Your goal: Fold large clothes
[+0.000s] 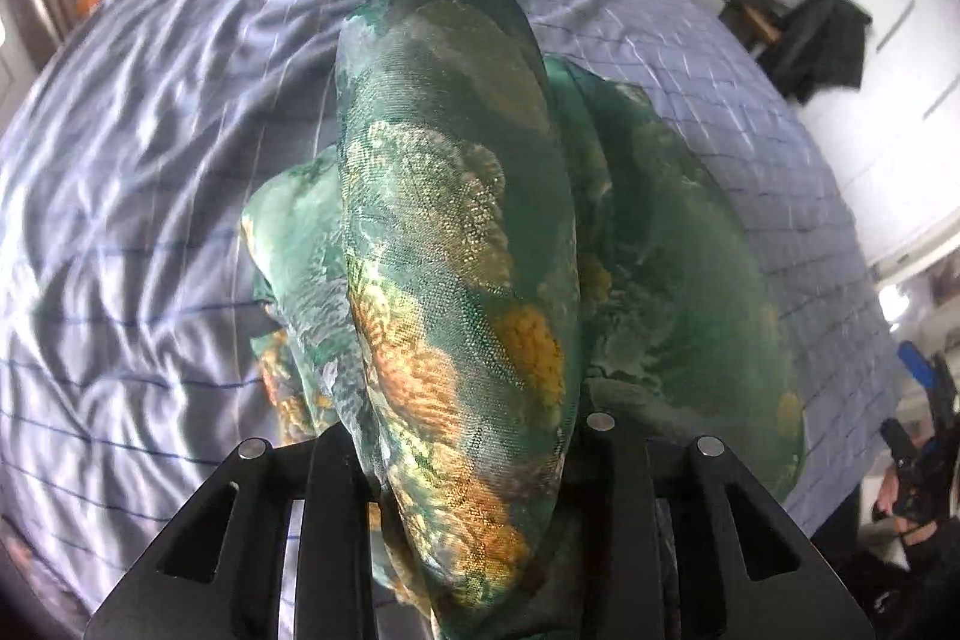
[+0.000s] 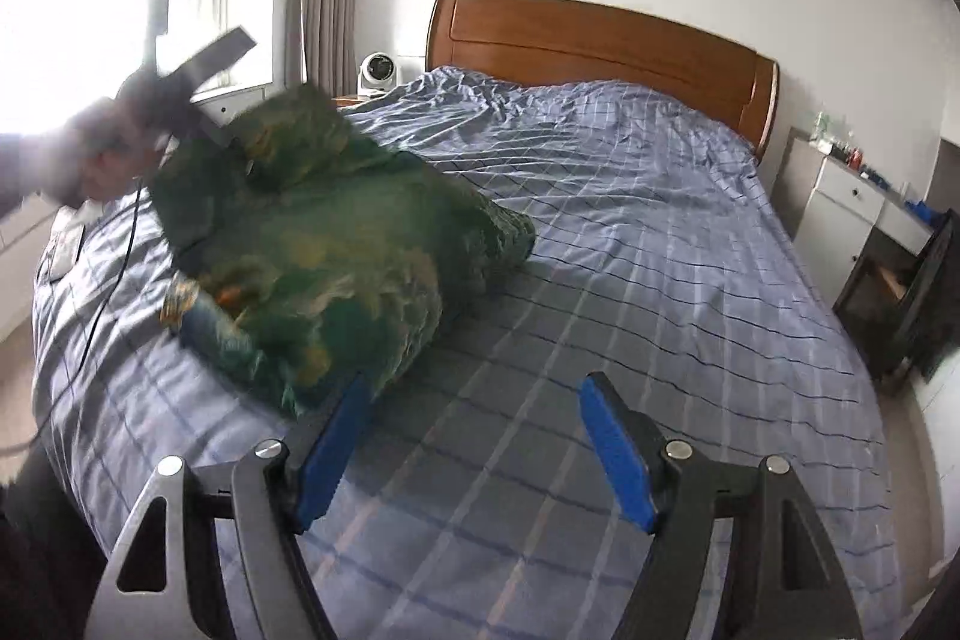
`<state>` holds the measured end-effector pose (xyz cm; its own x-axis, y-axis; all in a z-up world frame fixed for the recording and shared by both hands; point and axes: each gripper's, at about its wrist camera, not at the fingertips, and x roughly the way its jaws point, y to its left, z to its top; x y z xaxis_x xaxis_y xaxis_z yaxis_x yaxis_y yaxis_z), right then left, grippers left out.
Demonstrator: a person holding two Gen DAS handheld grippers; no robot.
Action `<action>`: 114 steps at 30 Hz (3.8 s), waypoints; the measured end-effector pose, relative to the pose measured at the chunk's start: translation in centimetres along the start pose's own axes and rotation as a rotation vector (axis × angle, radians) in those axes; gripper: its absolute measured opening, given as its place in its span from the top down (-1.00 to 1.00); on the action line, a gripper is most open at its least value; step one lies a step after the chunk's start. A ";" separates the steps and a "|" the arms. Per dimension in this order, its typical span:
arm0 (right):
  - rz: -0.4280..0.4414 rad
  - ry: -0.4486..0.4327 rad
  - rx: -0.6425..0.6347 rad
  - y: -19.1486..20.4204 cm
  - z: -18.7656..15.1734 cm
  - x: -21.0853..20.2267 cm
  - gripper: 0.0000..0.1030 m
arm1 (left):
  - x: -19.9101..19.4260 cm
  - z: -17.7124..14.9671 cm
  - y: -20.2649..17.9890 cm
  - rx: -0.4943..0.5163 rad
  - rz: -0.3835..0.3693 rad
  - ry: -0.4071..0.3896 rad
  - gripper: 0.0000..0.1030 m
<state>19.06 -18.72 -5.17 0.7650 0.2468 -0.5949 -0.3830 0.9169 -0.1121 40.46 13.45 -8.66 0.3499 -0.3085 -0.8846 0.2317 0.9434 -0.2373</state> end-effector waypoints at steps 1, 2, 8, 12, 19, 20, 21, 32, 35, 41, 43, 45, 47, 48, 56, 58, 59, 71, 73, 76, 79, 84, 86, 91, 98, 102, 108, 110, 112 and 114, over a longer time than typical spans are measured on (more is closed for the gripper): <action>0.014 0.011 0.007 0.2 0.8 1.1 -0.44 | 0.3 -0.3 0.8 -0.029 -0.035 -0.011 0.39; 0.026 0.017 0.010 0.5 1.6 1.9 -0.44 | 0.4 -0.6 1.3 -0.039 -0.054 -0.018 0.38; 0.188 0.055 -0.007 4.0 6.0 7.5 -0.44 | 1.2 -0.9 3.5 -0.061 -0.115 -0.034 0.34; 0.310 0.137 0.018 6.7 6.7 12.7 -0.44 | 2.5 -2.0 5.1 -0.119 -0.146 -0.032 0.24; 0.283 0.248 0.024 8.0 3.8 17.4 -0.48 | 4.5 -3.3 7.2 -0.189 -0.220 -0.053 0.15; 0.284 0.251 0.029 7.9 3.7 17.5 -0.48 | 4.6 -3.4 7.3 -0.187 -0.220 -0.056 0.14; 0.285 0.256 0.035 7.8 3.7 17.6 -0.48 | 4.7 -3.6 7.3 -0.182 -0.219 -0.061 0.12; 0.242 0.297 0.035 7.9 4.0 18.0 -0.50 | 3.3 -4.5 6.2 -0.168 -0.153 -0.107 -0.54; 0.254 0.305 0.038 7.5 4.5 17.8 -0.55 | 2.4 -4.5 6.0 -0.174 -0.055 -0.129 -0.96; 0.249 0.304 0.072 7.0 5.0 17.3 -0.60 | -0.6 -5.3 7.6 -0.237 -0.047 -0.196 -0.96; 0.244 0.311 0.081 6.9 5.2 17.3 -0.61 | -1.7 -5.8 8.1 -0.248 -0.043 -0.214 -0.96; 0.237 0.318 0.081 6.9 5.6 17.0 -0.61 | -2.8 -6.3 8.4 -0.249 -0.039 -0.233 -0.96; 0.234 0.319 0.091 6.6 6.5 16.5 -0.61 | -3.7 -6.9 8.4 -0.258 -0.038 -0.251 -0.96; 0.236 0.317 0.098 6.5 6.9 16.0 -0.61 | -4.1 -7.3 8.4 -0.265 -0.038 -0.260 -0.96; 0.148 0.311 0.103 4.4 11.5 15.1 -0.61 | -7.6 -10.1 8.5 -0.289 0.055 -0.342 -0.96; 0.154 0.309 0.095 4.1 12.5 15.3 -0.61 | -8.0 -11.4 8.8 -0.305 0.069 -0.354 -0.96; 0.170 0.299 0.105 4.1 12.9 15.3 -0.61 | -8.1 -11.9 9.0 -0.316 0.073 -0.358 -0.96; 0.250 0.374 -0.070 15.1 9.7 21.7 -0.64 | -6.8 -14.3 7.5 -0.319 0.095 -0.342 -0.96; 0.222 0.360 -0.090 15.8 8.8 22.1 -0.64 | -5.6 -13.6 6.9 -0.315 0.087 -0.326 -0.96; 0.218 0.361 -0.091 15.8 8.6 22.2 -0.64 | -4.4 -12.4 6.2 -0.319 0.079 -0.323 -0.96; 0.256 0.367 -0.074 14.7 9.5 21.1 -0.63 | -3.4 -11.4 5.9 -0.340 0.082 -0.320 -0.96; 0.278 0.284 0.023 10.0 13.7 19.1 -0.63 | -2.4 -11.3 7.1 -0.375 0.065 -0.298 -0.99; 0.256 0.271 0.087 8.2 15.6 20.1 -0.63 | -2.0 -11.5 7.4 -0.385 0.056 -0.281 -0.99; 0.204 0.370 0.243 5.1 17.2 27.1 -0.63 | -1.4 -11.7 7.4 -0.375 0.064 -0.262 -0.99; 0.152 0.543 0.231 6.5 15.2 32.0 -0.65 | -1.2 -11.6 6.9 -0.348 0.094 -0.257 -0.98; 0.212 0.454 0.229 5.9 15.7 27.2 -0.65 | -1.4 -11.9 7.0 -0.338 0.093 -0.260 -0.98; 0.246 0.318 0.176 5.3 11.2 15.8 -0.65 | -1.7 -11.9 6.3 -0.314 0.129 -0.287 -0.98; 0.274 0.337 0.198 5.8 8.3 14.3 -0.65 | -2.0 -11.9 6.1 -0.315 0.130 -0.300 -0.97; 0.281 0.422 0.198 6.6 5.3 15.1 -0.65 | -2.7 -12.1 6.0 -0.307 0.107 -0.305 -0.96; 0.215 0.374 0.160 7.3 4.2 14.0 -0.65 | -4.2 -12.7 5.7 -0.284 0.135 -0.323 -0.97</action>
<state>29.19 -7.21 -10.96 0.4259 0.3332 -0.8412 -0.4053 0.9015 0.1519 28.81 21.68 -11.39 0.6356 -0.1602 -0.7552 -0.0777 0.9600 -0.2690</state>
